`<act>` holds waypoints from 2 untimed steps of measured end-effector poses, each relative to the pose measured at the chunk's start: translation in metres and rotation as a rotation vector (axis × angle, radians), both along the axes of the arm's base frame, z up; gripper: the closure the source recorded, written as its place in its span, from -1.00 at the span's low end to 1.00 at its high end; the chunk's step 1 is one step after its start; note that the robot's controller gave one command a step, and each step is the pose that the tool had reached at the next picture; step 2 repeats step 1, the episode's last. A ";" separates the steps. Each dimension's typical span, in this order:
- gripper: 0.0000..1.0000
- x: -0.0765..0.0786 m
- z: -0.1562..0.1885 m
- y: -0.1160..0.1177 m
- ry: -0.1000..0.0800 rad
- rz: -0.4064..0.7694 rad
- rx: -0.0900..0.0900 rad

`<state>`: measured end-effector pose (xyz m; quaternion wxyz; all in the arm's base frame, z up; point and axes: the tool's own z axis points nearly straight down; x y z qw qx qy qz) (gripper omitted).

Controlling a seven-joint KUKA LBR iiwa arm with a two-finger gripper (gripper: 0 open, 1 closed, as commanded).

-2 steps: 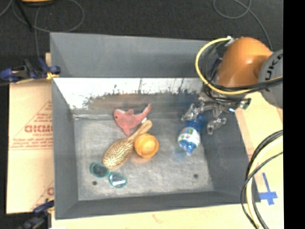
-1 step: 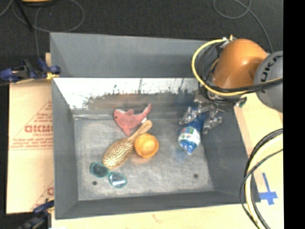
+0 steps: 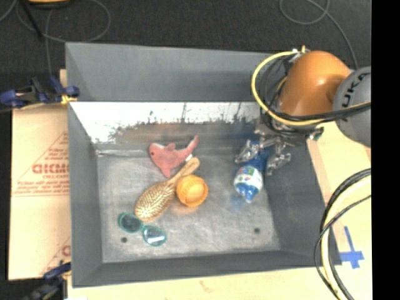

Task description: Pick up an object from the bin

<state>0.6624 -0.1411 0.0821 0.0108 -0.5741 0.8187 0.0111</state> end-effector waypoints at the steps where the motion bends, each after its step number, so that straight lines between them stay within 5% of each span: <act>1: 1.00 0.003 0.089 -0.001 -0.007 0.001 -0.031; 2: 1.00 0.003 0.089 -0.001 -0.007 0.001 -0.031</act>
Offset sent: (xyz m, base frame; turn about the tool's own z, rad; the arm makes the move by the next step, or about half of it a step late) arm 0.0001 -0.0001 0.0576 -0.0001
